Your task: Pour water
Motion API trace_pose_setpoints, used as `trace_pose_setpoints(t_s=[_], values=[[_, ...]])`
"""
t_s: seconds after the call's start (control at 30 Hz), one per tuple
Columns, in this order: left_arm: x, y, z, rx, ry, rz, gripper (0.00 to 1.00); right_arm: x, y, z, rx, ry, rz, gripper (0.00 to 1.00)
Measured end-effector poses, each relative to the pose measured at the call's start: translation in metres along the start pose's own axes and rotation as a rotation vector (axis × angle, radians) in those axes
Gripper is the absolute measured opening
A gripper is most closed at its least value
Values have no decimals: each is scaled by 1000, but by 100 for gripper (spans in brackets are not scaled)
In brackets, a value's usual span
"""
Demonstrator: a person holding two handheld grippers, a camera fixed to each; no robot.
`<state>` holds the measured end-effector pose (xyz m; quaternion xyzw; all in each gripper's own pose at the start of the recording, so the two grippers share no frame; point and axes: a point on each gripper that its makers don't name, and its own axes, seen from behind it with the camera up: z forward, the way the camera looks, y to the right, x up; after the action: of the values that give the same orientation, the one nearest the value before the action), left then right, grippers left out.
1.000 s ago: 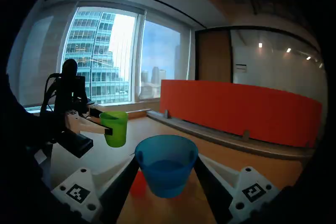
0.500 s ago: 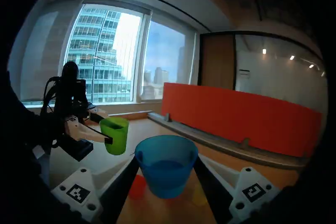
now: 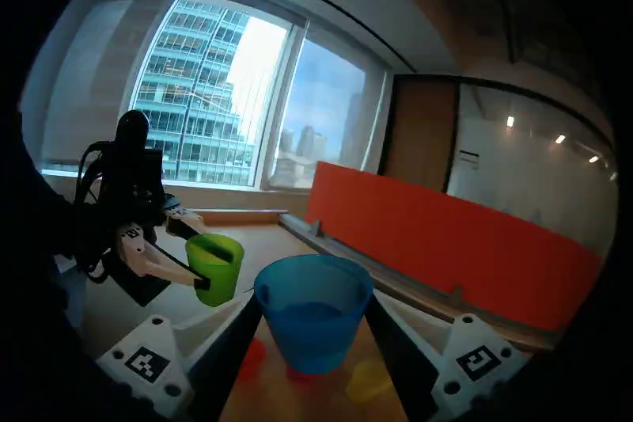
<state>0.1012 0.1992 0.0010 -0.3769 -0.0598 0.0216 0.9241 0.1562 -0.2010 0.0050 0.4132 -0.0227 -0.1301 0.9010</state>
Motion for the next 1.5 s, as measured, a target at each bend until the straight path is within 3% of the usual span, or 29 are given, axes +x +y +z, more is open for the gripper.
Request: trace_pose_setpoints(t_s=[0.57,1.5], values=[[-1,15,4,-23,12,-26,84,23,6,12,10,1,-129,89],[-1,27,6,-51,18,-22,84,56,15,40,-15,20,-387,90]])
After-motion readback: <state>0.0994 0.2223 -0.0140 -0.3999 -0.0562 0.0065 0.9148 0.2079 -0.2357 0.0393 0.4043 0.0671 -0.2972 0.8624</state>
